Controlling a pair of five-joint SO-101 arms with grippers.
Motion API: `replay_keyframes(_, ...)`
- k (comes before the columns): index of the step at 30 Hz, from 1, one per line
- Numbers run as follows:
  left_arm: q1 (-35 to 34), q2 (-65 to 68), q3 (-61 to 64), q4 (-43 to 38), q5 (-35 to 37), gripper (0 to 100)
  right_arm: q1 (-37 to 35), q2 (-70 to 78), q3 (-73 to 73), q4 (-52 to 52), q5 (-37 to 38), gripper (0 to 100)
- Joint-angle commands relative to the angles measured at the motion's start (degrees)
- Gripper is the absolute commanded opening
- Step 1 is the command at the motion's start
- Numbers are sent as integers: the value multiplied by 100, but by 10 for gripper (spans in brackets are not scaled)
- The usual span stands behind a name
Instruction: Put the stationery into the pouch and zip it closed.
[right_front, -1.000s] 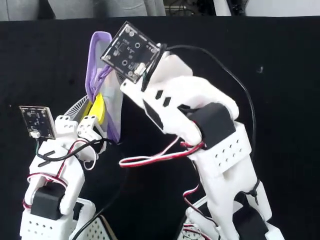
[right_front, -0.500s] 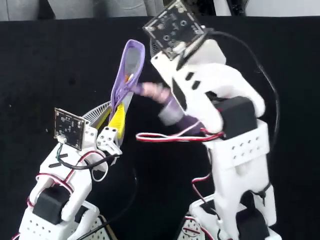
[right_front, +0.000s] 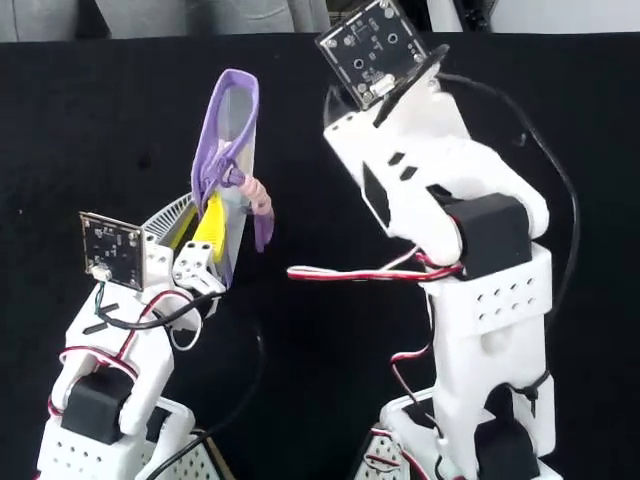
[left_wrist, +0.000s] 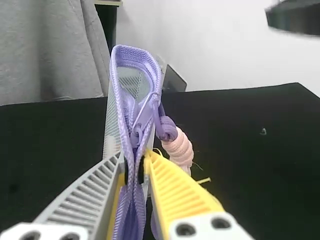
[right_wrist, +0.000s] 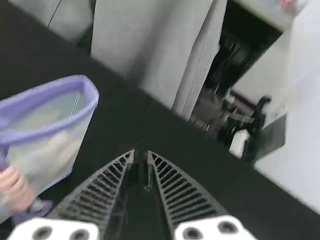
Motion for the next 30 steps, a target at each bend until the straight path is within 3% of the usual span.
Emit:
replay_keyframes(1, -101, 35, -22, -79, -53, 28, -527, -585, 4, 519, -484, 18)
replay_keyframes(7, -101, 35, -22, -70, -53, 28, -1415, -1253, 1727, -193, -457, 191)
replay_keyframes(15, -101, 35, -13, -70, -44, 28, -2198, -2510, 4426, -1996, -431, 135)
replay_keyframes(30, -92, 35, -13, -35, -44, 28, -1934, -2905, 6167, -4308, -431, 135)
